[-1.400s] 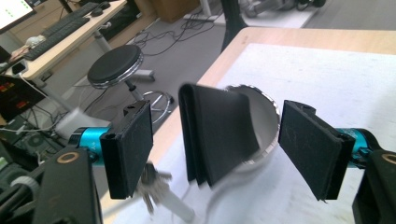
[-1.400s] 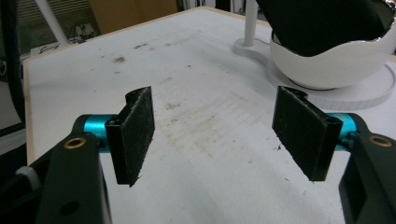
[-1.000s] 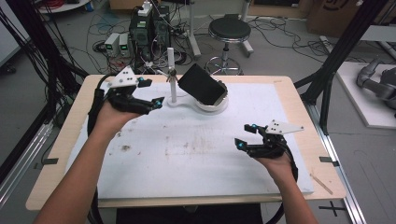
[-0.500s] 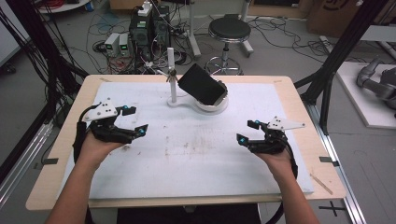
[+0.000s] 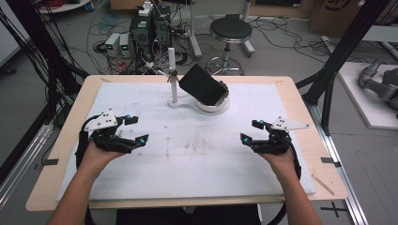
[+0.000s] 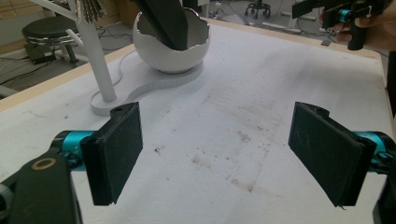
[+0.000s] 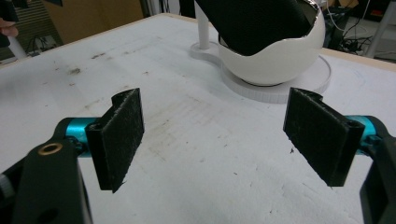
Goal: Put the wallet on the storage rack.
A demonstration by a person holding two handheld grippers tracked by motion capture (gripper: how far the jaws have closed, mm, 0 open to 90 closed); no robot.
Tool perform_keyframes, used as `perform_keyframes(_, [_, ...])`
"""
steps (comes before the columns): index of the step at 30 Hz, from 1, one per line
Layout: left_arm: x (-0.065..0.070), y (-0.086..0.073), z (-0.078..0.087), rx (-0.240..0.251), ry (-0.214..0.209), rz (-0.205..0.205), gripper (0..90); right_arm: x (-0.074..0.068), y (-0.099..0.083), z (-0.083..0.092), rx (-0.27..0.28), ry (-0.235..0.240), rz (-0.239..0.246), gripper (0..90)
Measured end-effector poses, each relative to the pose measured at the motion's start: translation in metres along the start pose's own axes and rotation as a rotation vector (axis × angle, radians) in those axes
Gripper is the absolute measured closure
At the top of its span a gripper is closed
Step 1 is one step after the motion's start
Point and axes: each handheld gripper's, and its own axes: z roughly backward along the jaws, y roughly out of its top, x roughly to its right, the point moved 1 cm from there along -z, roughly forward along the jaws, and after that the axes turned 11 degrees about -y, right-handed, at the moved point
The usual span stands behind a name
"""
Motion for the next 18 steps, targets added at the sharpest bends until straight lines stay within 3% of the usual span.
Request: perform_keyframes(18, [-0.0058,-0.0071,-0.0003,-0.007,0.001,0.022,17.8,-0.0015,-0.0007,-0.0026,-0.017,0.009,-0.004,20.7])
